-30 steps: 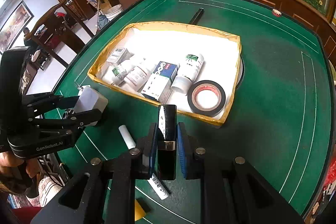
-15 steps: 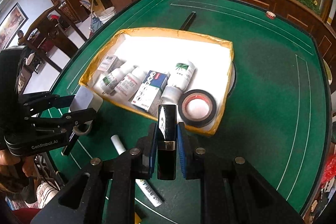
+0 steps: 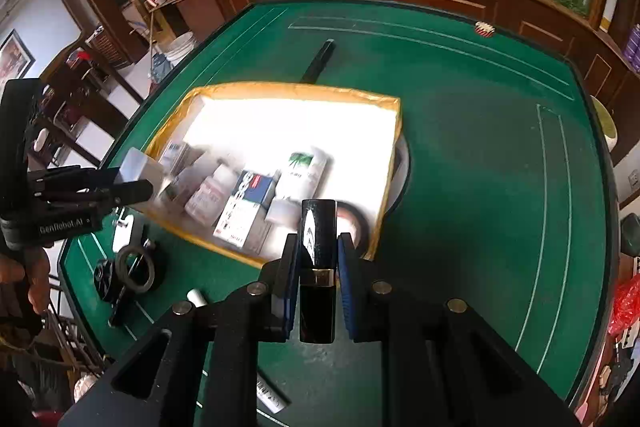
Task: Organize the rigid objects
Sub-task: 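Carry the plug in the left tool and the tube in the right tool over the tray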
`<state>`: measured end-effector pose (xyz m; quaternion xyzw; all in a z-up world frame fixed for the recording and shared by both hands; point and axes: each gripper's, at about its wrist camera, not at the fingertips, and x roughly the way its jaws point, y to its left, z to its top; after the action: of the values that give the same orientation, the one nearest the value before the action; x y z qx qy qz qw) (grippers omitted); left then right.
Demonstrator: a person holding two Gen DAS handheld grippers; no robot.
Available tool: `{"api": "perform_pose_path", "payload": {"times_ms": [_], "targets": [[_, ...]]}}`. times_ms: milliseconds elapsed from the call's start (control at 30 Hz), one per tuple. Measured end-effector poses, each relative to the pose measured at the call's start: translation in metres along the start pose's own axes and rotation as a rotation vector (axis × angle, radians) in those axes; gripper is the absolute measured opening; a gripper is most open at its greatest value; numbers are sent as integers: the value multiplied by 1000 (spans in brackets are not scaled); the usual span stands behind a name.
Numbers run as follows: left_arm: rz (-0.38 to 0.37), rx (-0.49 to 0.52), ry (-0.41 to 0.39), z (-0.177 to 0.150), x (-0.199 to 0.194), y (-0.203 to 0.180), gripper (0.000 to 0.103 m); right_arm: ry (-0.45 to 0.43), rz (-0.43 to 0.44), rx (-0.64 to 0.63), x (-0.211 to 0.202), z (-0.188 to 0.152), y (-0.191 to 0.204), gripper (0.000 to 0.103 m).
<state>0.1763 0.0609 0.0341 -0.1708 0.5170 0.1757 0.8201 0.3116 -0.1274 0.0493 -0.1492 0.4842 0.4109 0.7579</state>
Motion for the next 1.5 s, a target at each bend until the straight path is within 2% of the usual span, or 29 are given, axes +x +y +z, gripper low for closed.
{"api": "perform_pose_path", "payload": {"times_ms": [267, 367, 633, 833, 933, 1067, 1267, 1367, 1500], "targets": [[16, -37, 7, 34, 13, 30, 49, -22, -13, 23, -4, 16, -2, 18], [0, -49, 22, 42, 23, 37, 49, -11, -11, 22, 1, 17, 2, 18], [-15, -9, 57, 63, 60, 38, 49, 30, -14, 21, 20, 17, 11, 18], [-66, 6, 72, 79, 78, 28, 49, 63, -18, 25, 34, 19, 16, 18], [-83, 17, 87, 79, 89, 23, 49, 75, -22, 25, 39, 19, 16, 17], [-66, 39, 113, 71, 101, 23, 49, 83, -27, 30, 44, 21, 14, 17], [-58, 6, 138, 50, 102, 41, 49, 88, -36, 33, 54, 27, 8, 17], [-72, -10, 124, 43, 96, 46, 48, 92, -39, 33, 60, 32, 6, 17], [-55, -14, 93, 41, 89, 44, 48, 95, -56, 15, 70, 40, 3, 17]]}}
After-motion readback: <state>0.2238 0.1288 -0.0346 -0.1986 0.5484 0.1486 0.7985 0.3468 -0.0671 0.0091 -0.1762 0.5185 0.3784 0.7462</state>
